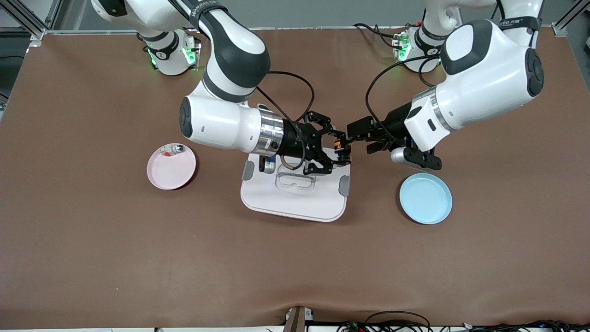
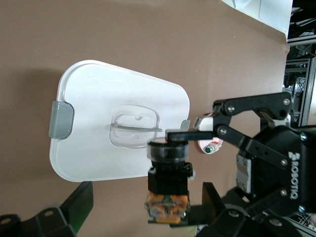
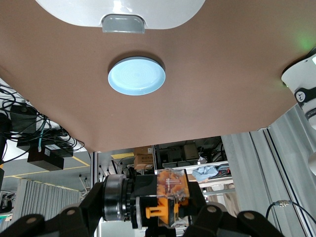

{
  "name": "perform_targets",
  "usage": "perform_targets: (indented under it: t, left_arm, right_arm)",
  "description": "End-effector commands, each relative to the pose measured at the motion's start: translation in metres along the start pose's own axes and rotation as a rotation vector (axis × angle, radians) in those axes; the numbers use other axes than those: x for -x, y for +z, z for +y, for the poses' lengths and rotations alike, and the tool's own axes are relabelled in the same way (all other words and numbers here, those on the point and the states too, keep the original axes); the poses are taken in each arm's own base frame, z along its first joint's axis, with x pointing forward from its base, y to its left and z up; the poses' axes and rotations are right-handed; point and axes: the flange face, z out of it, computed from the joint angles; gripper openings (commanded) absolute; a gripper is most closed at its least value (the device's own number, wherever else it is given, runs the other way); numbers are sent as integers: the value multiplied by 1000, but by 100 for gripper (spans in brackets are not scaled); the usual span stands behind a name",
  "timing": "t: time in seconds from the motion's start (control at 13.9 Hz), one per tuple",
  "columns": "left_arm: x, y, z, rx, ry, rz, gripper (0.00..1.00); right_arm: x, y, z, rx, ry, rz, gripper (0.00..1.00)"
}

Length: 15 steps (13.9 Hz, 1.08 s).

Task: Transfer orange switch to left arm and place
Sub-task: 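Grasp the orange switch with the left gripper beside the right gripper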

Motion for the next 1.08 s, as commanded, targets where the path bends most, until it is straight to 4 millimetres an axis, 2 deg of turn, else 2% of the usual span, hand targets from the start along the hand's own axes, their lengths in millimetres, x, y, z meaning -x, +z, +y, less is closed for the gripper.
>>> perform_targets:
  t: [0.0, 0.22, 0.29, 0.36, 0.65, 0.72, 0.93, 1.01]
  left_arm:
    - [-3, 3, 7, 29, -18, 13, 93]
    - [-1, 7, 12, 52, -25, 4, 89]
    - [-1, 6, 11, 51, -26, 5, 82]
    - [-1, 7, 10, 49, -26, 3, 72]
    - [0, 8, 9, 36, -16, -5, 9]
    - [0, 8, 9, 35, -13, -4, 0]
    - [-1, 7, 7, 30, -2, -3, 0]
    - [-2, 6, 6, 25, 0, 1, 0]
  right_arm:
    - [11, 7, 0, -17, 15, -33, 0]
    - [15, 10, 3, -34, 12, -48, 0]
    - [15, 10, 2, -41, 13, -51, 0]
    - [16, 10, 2, -42, 11, -53, 0]
    - [16, 10, 2, -42, 11, -53, 0]
    - [16, 10, 2, -42, 11, -53, 0]
    - [15, 9, 1, -43, 15, -53, 0]
    - [16, 9, 2, -43, 23, -53, 33]
